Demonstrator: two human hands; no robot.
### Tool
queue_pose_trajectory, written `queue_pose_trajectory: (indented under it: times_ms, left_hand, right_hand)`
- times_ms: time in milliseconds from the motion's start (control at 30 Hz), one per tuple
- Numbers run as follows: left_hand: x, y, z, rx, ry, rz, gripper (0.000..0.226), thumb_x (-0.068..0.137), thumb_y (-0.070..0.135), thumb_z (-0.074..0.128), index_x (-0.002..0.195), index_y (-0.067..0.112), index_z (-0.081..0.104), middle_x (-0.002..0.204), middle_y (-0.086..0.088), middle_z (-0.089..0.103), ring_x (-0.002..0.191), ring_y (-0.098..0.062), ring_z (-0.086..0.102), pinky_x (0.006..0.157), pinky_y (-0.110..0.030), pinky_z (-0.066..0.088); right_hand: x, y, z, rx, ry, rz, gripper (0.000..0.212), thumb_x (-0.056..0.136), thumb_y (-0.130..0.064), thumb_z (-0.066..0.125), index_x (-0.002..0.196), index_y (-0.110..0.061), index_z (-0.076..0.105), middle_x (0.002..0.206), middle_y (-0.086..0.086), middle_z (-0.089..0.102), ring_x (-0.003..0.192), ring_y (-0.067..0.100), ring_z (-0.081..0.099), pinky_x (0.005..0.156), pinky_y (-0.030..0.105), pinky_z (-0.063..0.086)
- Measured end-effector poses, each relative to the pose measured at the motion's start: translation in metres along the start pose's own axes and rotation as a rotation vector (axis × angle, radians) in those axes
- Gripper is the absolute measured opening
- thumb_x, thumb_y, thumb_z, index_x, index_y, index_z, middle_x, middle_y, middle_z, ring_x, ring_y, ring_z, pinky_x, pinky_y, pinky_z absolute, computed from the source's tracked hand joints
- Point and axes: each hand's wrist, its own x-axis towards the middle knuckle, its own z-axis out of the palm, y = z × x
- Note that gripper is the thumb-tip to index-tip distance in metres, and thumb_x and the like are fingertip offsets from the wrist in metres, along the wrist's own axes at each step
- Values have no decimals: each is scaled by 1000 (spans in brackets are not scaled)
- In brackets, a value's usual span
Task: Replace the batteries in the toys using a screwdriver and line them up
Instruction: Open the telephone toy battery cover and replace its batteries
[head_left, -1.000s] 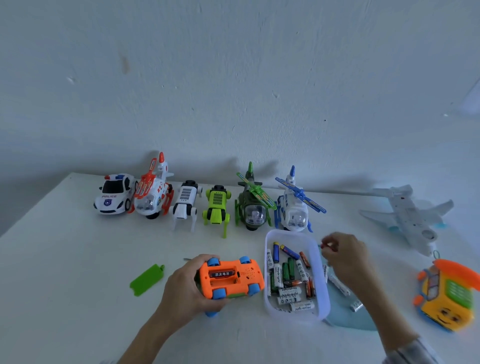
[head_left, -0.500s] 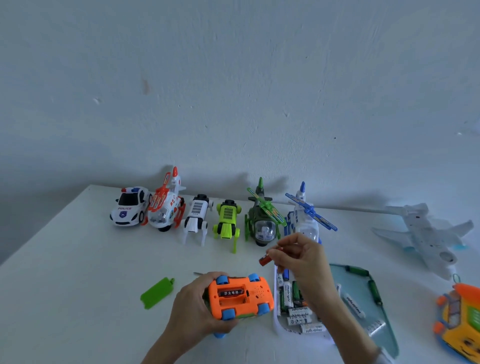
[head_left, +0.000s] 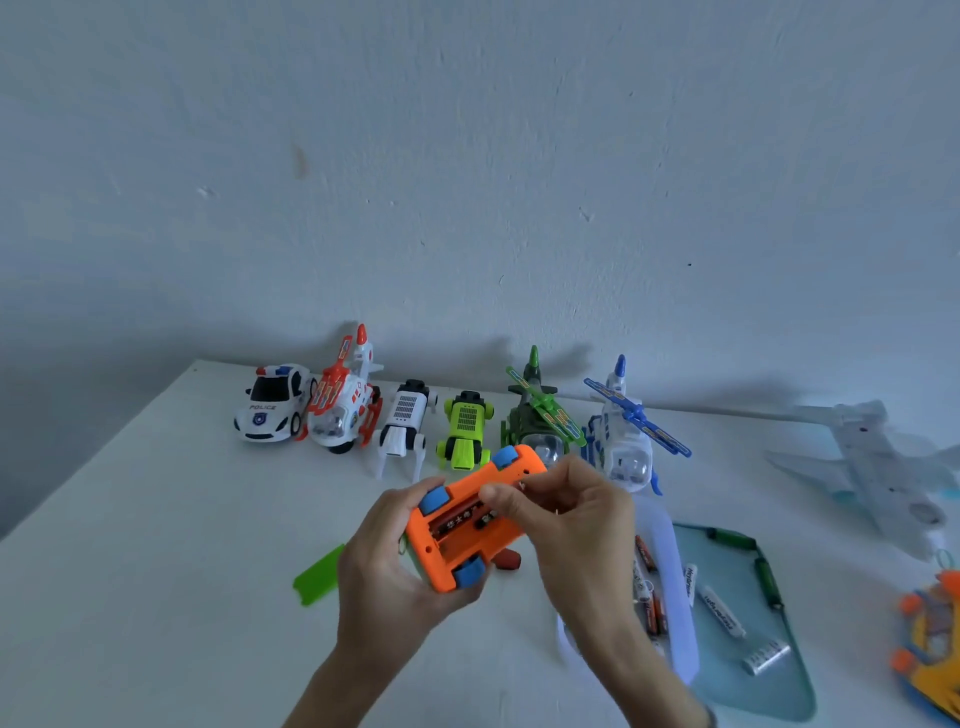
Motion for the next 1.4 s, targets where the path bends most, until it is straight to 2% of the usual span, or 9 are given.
queue_pose_trajectory:
  times_ms: [267, 400, 500, 633, 800, 900, 1000, 1200, 1400]
  left_hand:
    - [0, 2, 4, 52, 94, -40, 74, 60, 57, 73, 117, 13, 57, 98, 5, 62, 87, -6, 59, 76, -10, 49]
    - [0, 2, 4, 70, 115, -67, 76, 57, 58, 73, 115, 12, 59, 96, 3, 64, 84, -6, 59, 72, -12, 49]
    - [1, 0, 1, 94, 122, -88, 79, 54, 58, 74, 114, 10, 61, 96, 5, 64, 86, -4, 57, 75, -4, 44]
    - [3, -5, -6, 126, 147, -141, 80, 53, 62, 73, 111, 7, 65, 94, 4, 66, 84, -3, 56, 75, 0, 40]
    - [8, -23, -28, 224, 213, -236, 78, 53, 59, 78, 109, 6, 66, 91, 1, 68, 76, -11, 62, 67, -8, 39]
    - [12, -39, -44, 282, 234, -311, 81, 41, 31, 97, 112, 8, 65, 94, -3, 68, 79, -18, 64, 67, -17, 41]
    - [11, -57, -67, 332, 319, -374, 79, 43, 20, 97, 114, 8, 64, 99, -5, 68, 82, -22, 64, 69, -26, 45]
    - [-3, -78, -93, 318, 401, -446, 79, 49, 19, 95, 119, 9, 61, 103, -5, 68, 86, -21, 64, 72, -31, 51]
    - [-15, -74, -94, 276, 374, -430, 80, 48, 20, 95, 119, 9, 61, 102, 0, 66, 86, -19, 65, 72, -30, 53]
  right_hand:
    - [-6, 14, 18, -103, 11, 4, 29, 59, -28, 87, 55, -23, 59, 66, -2, 65, 63, 11, 59, 58, 32, 54]
    - [-4, 22, 25, -110, 51, -68, 34, 59, -24, 88, 53, -17, 55, 79, -7, 53, 74, 8, 54, 58, 19, 48]
    - [-2, 31, 35, -164, 42, -107, 36, 66, -28, 84, 54, -13, 54, 82, -10, 47, 77, 9, 51, 57, 28, 50]
    - [3, 49, 48, -537, 23, -514, 26, 79, -39, 64, 60, -24, 55, 75, -11, 46, 64, 12, 48, 48, 23, 37]
    - [6, 49, 74, -872, -169, -622, 46, 94, -51, 39, 68, -23, 63, 80, -9, 51, 59, 10, 46, 50, 16, 28]
    - [16, 46, 87, -365, -421, -295, 52, 95, -54, 32, 83, -16, 65, 86, -9, 50, 72, 7, 48, 58, 16, 37]
    - [23, 66, 103, -182, -330, -177, 22, 98, -39, 43, 95, -24, 59, 84, -3, 56, 75, 8, 50, 66, 26, 42]
    - [25, 127, 138, -873, -979, -329, 37, 88, -5, 58, 123, -16, 54, 141, 0, 44, 129, 20, 37, 102, 31, 36]
    - [13, 135, 140, -1047, -1124, -580, 39, 84, 5, 41, 119, -8, 55, 113, 13, 55, 103, 33, 45, 86, 43, 42]
